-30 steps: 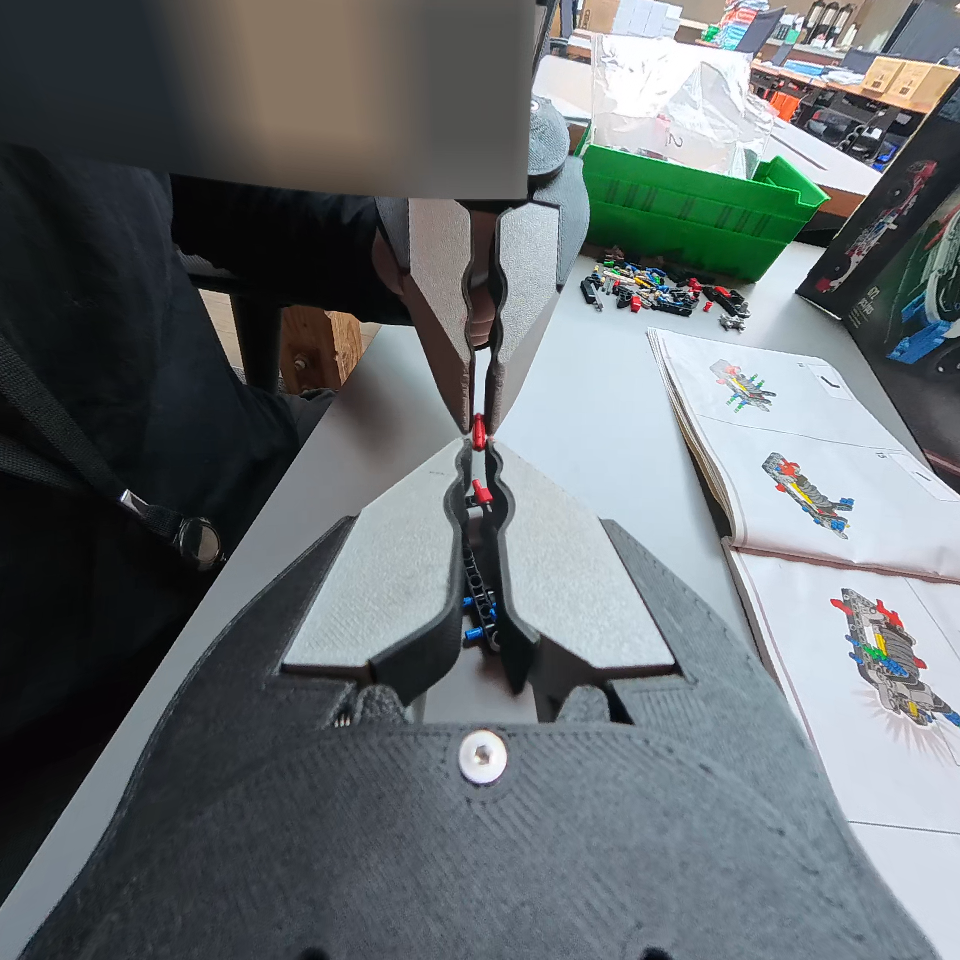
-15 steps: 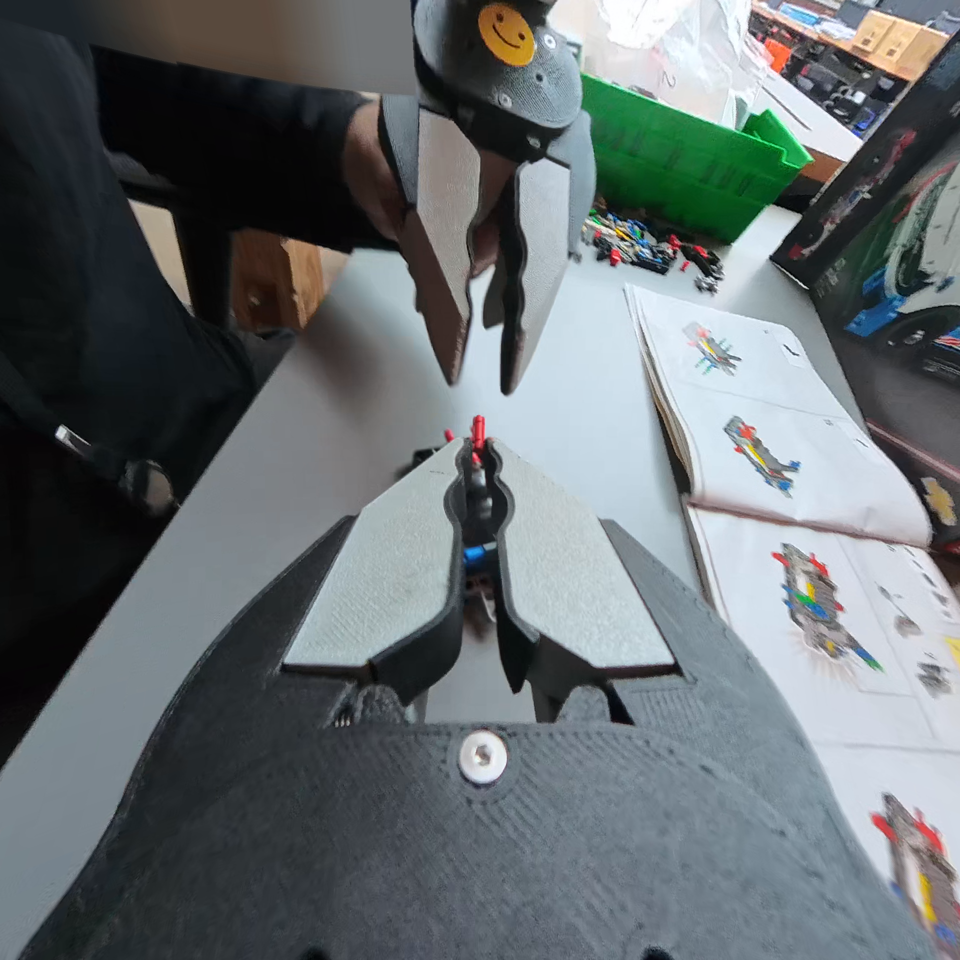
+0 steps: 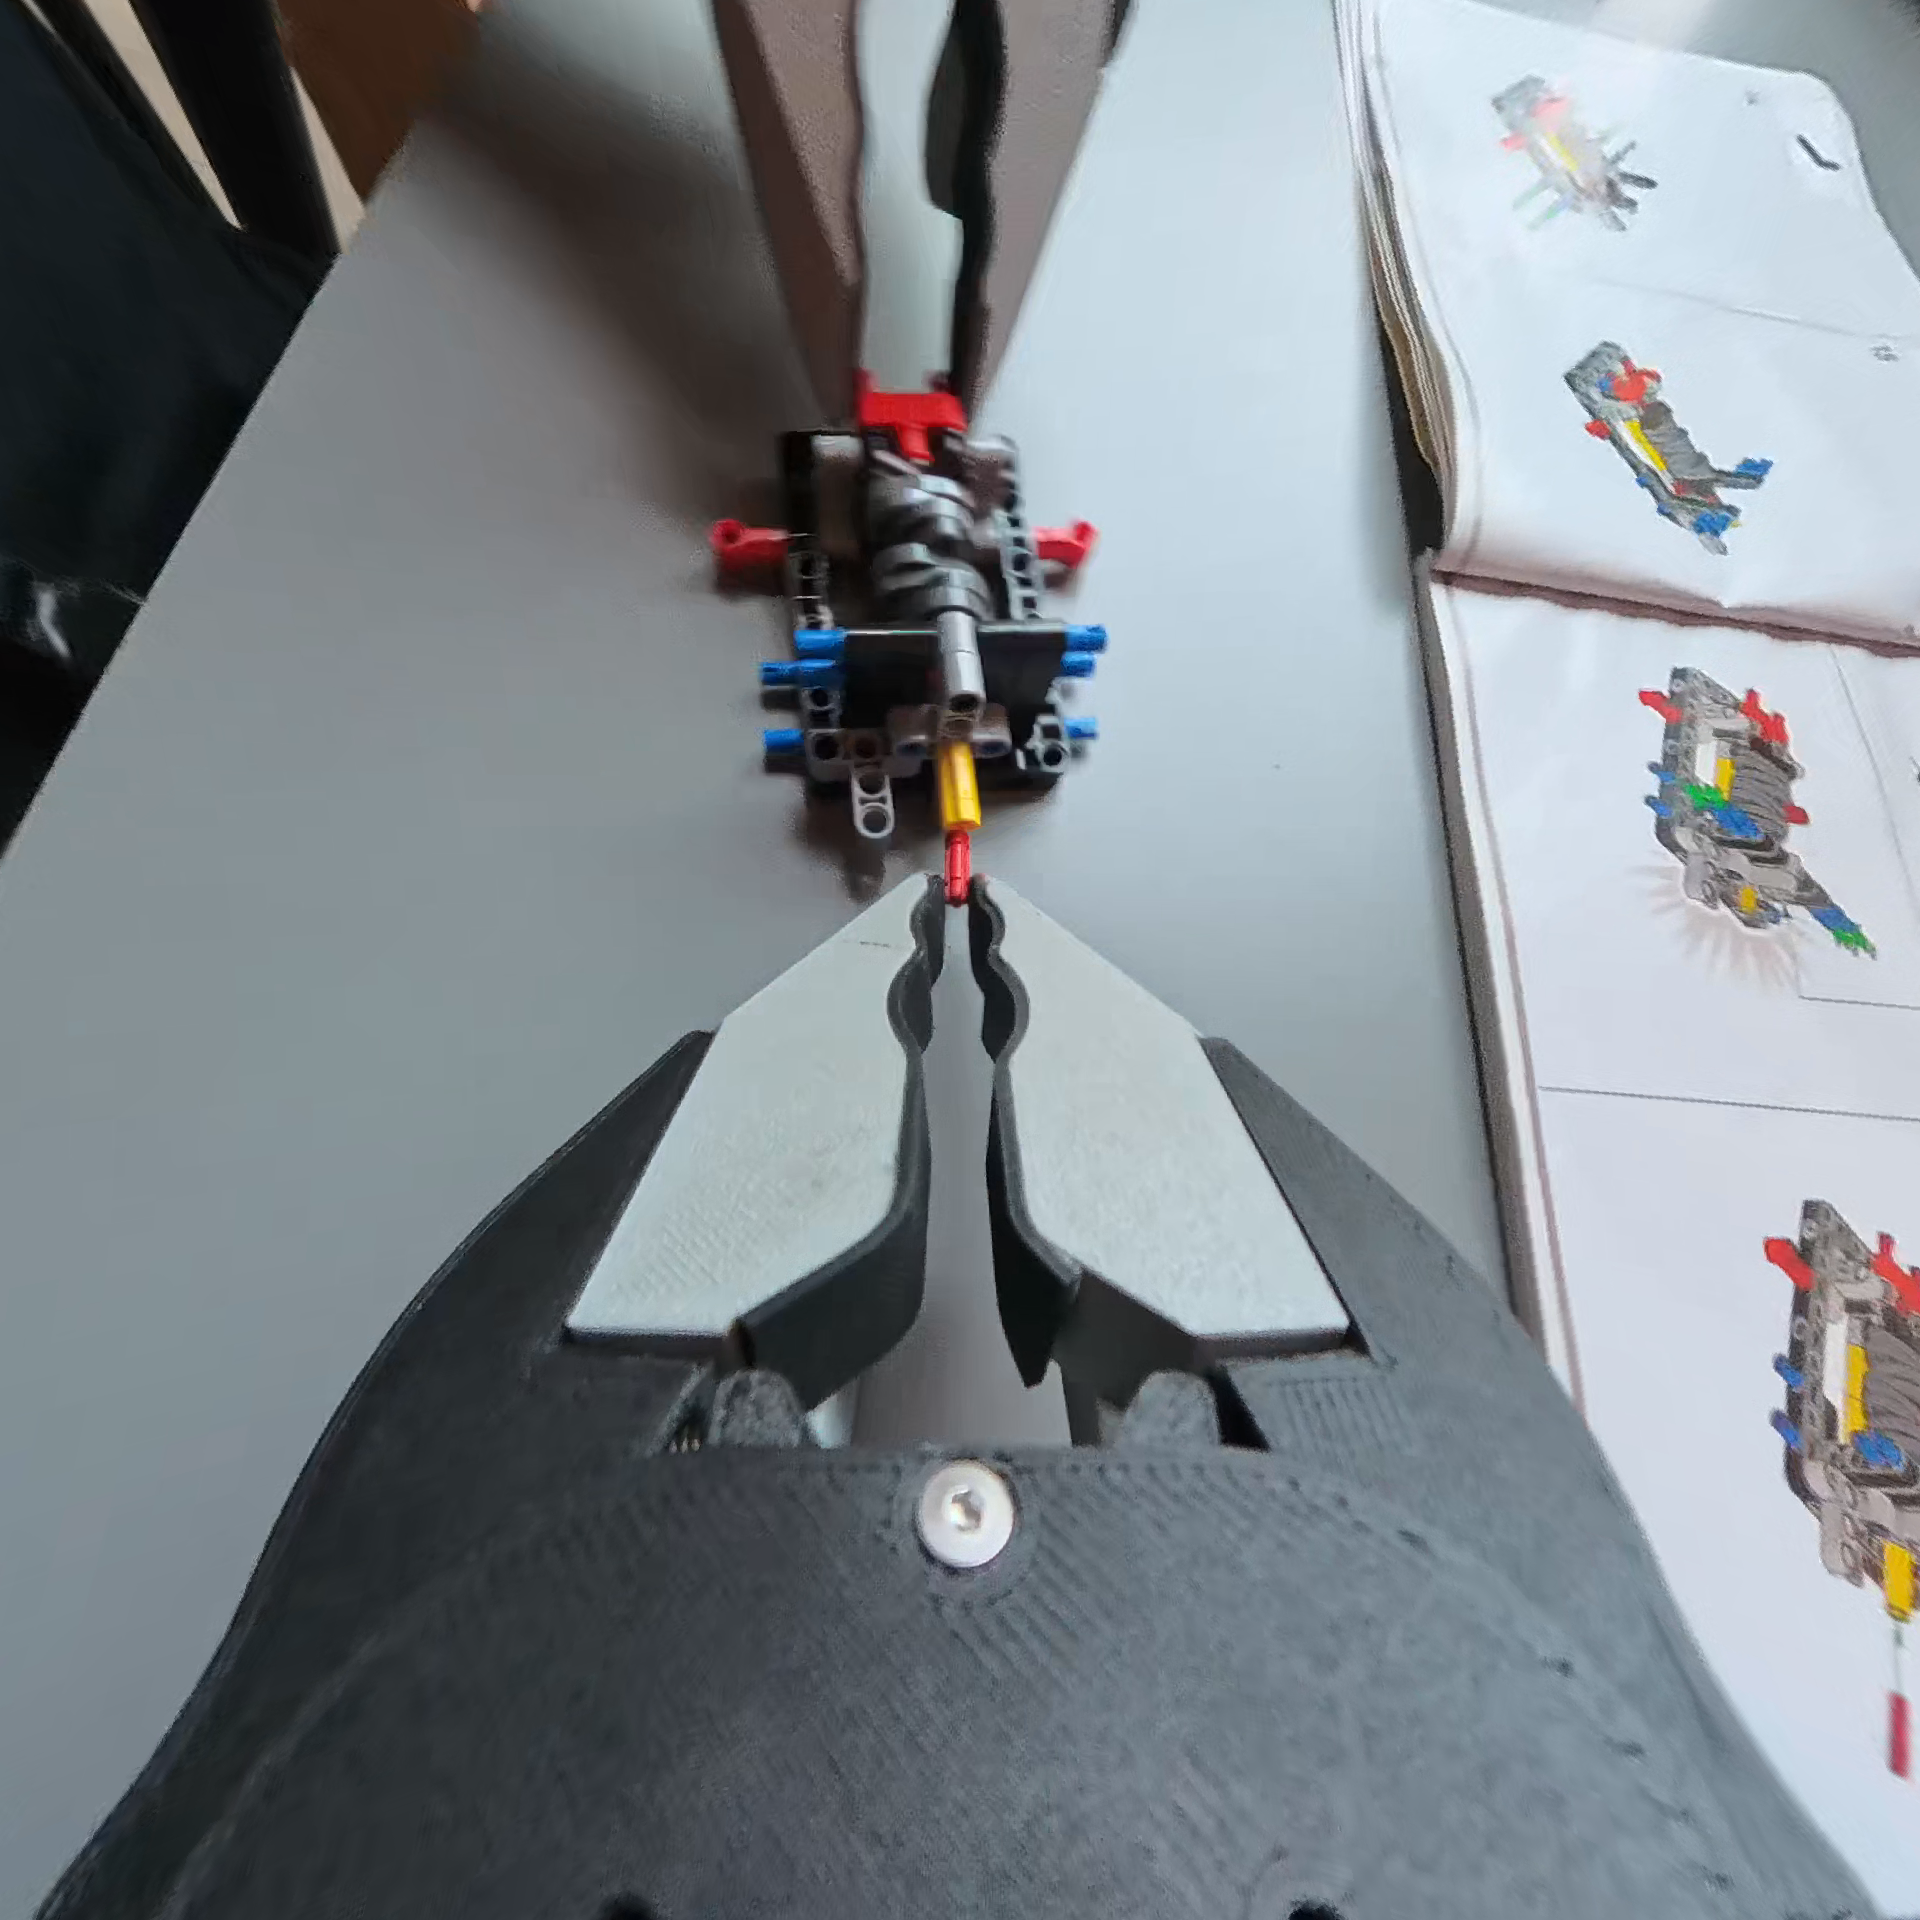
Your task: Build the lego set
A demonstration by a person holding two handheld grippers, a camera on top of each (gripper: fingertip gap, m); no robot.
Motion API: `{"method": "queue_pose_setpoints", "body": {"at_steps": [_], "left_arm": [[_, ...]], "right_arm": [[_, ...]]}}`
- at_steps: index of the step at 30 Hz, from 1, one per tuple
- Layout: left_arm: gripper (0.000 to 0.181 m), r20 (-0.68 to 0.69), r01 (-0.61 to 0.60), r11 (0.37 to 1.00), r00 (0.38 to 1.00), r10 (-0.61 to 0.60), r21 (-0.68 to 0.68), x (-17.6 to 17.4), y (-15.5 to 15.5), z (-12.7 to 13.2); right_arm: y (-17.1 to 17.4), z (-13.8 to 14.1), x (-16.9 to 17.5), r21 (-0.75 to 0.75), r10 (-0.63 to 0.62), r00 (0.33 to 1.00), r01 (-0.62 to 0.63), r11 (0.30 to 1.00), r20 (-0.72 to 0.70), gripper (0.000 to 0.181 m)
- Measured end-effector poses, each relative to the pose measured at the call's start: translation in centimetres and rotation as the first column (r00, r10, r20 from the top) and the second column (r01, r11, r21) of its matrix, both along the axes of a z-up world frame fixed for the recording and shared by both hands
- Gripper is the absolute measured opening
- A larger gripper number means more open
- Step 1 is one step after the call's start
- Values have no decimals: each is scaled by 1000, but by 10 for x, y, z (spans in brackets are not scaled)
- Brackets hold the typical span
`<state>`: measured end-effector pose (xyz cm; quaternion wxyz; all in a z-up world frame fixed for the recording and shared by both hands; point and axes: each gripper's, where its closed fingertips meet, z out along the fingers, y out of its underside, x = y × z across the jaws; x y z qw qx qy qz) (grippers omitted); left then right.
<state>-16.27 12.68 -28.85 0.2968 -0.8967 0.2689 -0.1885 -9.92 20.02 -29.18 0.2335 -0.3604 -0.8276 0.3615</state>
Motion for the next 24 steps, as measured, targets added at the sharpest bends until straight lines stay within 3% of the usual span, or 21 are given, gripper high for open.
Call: {"method": "queue_pose_setpoints", "body": {"at_steps": [3, 5, 8, 13, 17, 24], "left_arm": [[23, -22, 14, 1000, 1000, -14, -11, -13, 3, 0], [25, 20, 77, 997, 997, -78, 22, -6, 2, 11], [28, -28, 130, 990, 991, -129, 57, -3, 7, 15], [37, -14, 204, 978, 979, -204, -37, 20, 16, 9], [36, -78, 230, 966, 968, -240, -116, 19, 20, -3], [24, -59, 252, 955, 963, -264, -160, 23, 26, -10]], "right_arm": [[-16, 7, 4, -57, 21, 1000, -22, 998, -20, 1], [-10, 2, 5, -21, -19, 1000, 19, 1000, 0, 1], [-6, 1, 6, -45, -61, 998, 61, 997, 16, 1], [-5, 5, 4, -71, -38, 999, 36, 997, -23, 0], [0, 4, 5, -51, -27, 999, 25, 998, -32, 1], [5, 8, 7, -77, -4, 999, 0, 997, -47, 1]]}}
